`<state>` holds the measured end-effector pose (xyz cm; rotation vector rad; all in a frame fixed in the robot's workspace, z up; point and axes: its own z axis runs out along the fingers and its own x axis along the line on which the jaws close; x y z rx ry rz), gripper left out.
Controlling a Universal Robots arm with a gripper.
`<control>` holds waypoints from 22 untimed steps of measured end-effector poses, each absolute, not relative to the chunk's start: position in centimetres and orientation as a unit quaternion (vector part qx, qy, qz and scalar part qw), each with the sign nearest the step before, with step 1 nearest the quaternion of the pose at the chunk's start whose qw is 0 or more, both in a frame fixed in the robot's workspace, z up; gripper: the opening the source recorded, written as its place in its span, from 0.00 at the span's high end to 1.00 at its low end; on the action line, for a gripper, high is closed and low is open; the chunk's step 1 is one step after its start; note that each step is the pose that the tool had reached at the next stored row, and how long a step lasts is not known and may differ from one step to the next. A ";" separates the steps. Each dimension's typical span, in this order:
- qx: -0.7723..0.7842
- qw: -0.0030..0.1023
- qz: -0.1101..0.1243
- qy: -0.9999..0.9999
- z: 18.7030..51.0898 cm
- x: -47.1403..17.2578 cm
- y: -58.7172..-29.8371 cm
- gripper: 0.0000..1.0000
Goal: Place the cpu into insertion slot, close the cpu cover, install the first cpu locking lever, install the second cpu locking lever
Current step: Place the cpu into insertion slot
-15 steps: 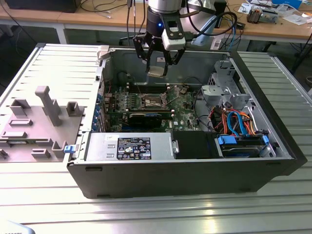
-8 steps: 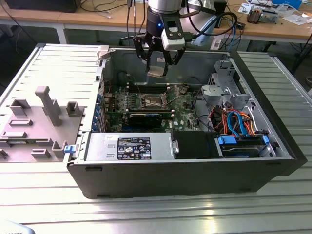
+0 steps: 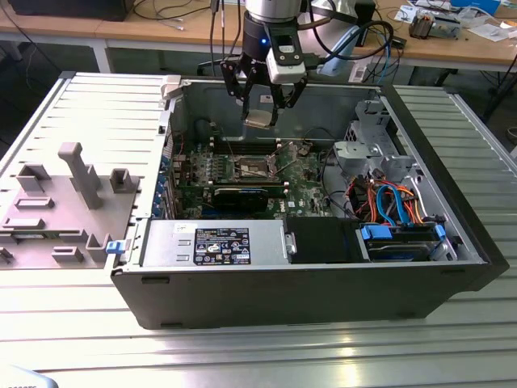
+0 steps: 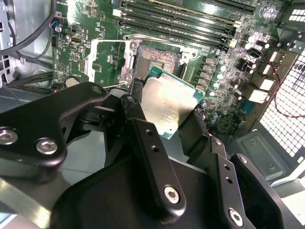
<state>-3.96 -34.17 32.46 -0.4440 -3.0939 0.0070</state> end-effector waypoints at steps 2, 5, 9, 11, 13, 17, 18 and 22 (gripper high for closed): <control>-0.144 0.008 0.002 -0.990 32.5 -4.0 -34.2 0.45; -0.147 0.008 0.002 -0.989 32.5 -4.0 -34.2 0.45; -0.150 0.008 0.002 -0.989 32.5 -4.0 -34.2 0.45; -0.151 0.008 0.002 -0.988 32.5 -4.0 -34.2 0.45; -0.153 0.008 0.002 -0.988 32.5 -4.0 -34.2 0.45; -0.156 0.008 0.002 -0.988 32.5 -4.0 -34.2 0.45; -0.156 0.008 0.002 -0.988 32.5 -4.0 -34.2 0.45; -0.159 0.008 0.002 -0.987 32.4 -4.0 -34.2 0.45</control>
